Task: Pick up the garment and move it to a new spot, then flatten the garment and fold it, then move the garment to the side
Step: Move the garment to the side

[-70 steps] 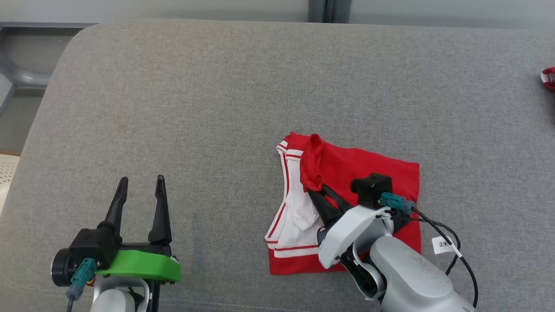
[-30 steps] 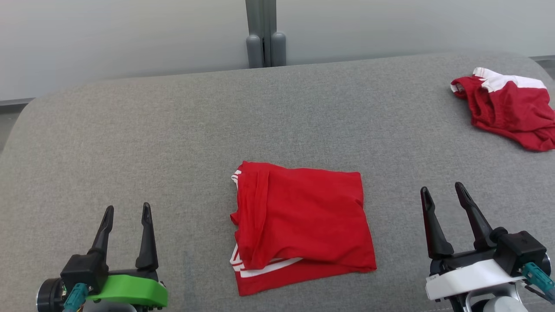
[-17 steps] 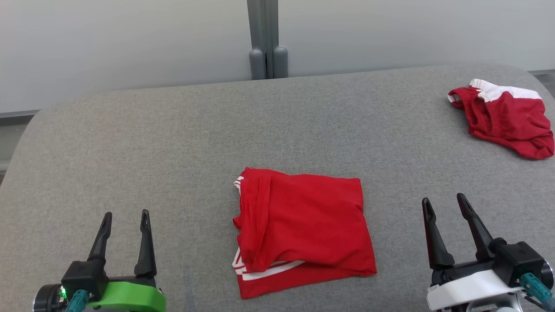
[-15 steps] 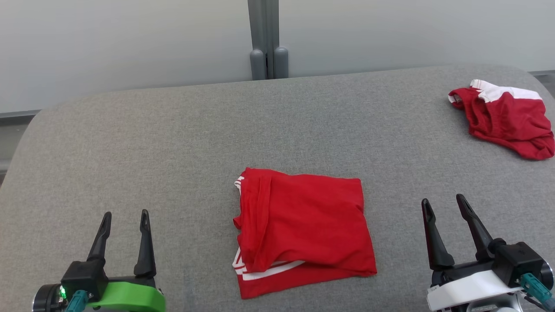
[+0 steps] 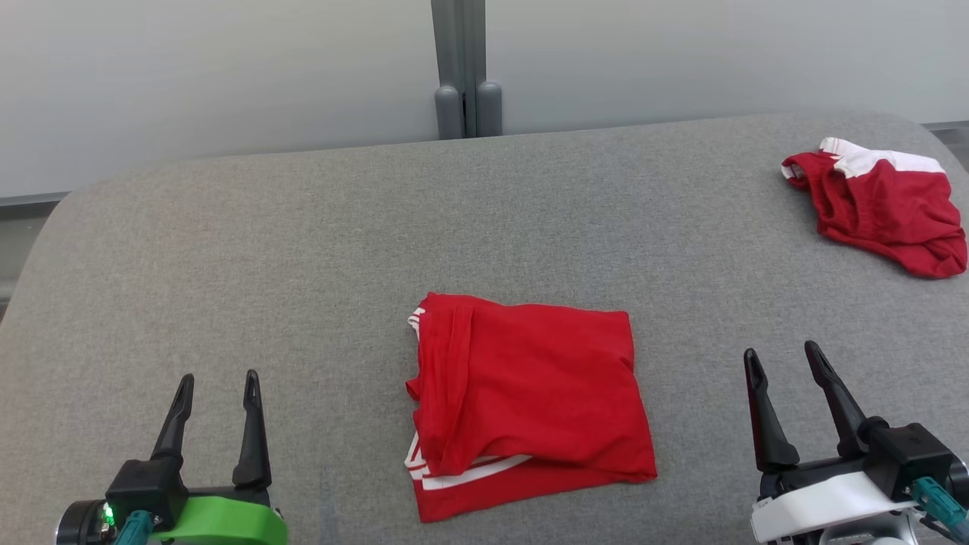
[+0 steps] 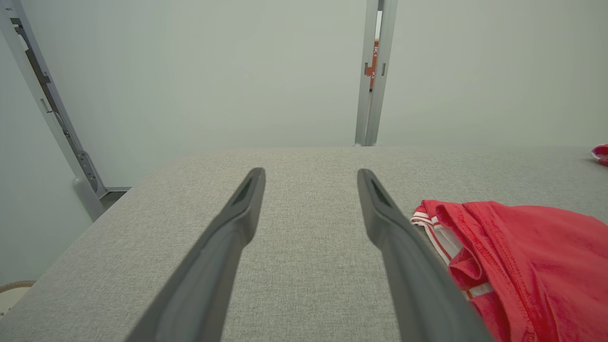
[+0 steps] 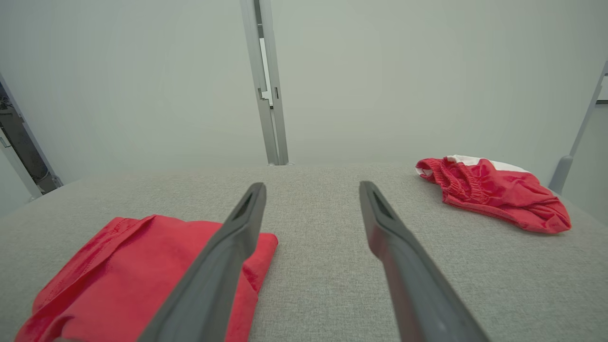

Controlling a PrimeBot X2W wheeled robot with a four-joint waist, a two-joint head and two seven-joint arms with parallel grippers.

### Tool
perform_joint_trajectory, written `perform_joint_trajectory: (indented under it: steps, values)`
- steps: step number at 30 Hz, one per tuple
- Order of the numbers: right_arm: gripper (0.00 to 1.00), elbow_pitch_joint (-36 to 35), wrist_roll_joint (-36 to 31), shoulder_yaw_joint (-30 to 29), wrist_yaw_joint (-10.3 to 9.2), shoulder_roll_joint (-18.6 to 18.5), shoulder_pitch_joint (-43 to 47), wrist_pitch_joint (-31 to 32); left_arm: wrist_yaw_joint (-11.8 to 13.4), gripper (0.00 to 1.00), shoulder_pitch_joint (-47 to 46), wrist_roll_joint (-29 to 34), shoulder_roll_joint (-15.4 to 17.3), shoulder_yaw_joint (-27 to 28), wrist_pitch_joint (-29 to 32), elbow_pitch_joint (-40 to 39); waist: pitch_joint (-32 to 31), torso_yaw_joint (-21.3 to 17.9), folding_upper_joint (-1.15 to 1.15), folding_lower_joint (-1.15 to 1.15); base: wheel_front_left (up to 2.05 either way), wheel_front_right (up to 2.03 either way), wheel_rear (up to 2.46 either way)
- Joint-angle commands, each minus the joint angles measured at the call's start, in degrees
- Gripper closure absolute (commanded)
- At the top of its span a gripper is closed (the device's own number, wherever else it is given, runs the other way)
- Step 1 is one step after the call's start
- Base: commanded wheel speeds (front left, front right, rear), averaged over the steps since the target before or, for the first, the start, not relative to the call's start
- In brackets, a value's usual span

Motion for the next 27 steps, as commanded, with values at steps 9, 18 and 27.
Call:
perform_joint_trajectory:
  steps: [9, 18, 27]
  values:
    - [0.0, 0.6, -0.2, 0.0, 0.0, -0.1, 0.0, -0.1, -0.1, 0.0, 0.7, 0.4, 0.3, 0.4, -0.1, 0.3, -0.1, -0.1, 0.0, 0.0, 0.0, 0.0, 0.0]
    - [0.0, 0.9, -0.1, 0.1, 0.0, -0.2, -0.2, -0.1, -0.2, 0.0, 0.5, 0.5, 0.2, 0.7, -0.1, 0.5, -0.1, 0.1, 0.0, 0.0, 0.0, 0.0, 0.0]
    - [0.0, 2.0, 0.0, 2.0, 0.0, -0.8, -2.5, -0.1, -0.1, 0.0, 0.8, 0.3, 0.2, 0.7, -0.1, 0.4, 0.0, 0.1, 0.0, 0.0, 0.0, 0.0, 0.0]
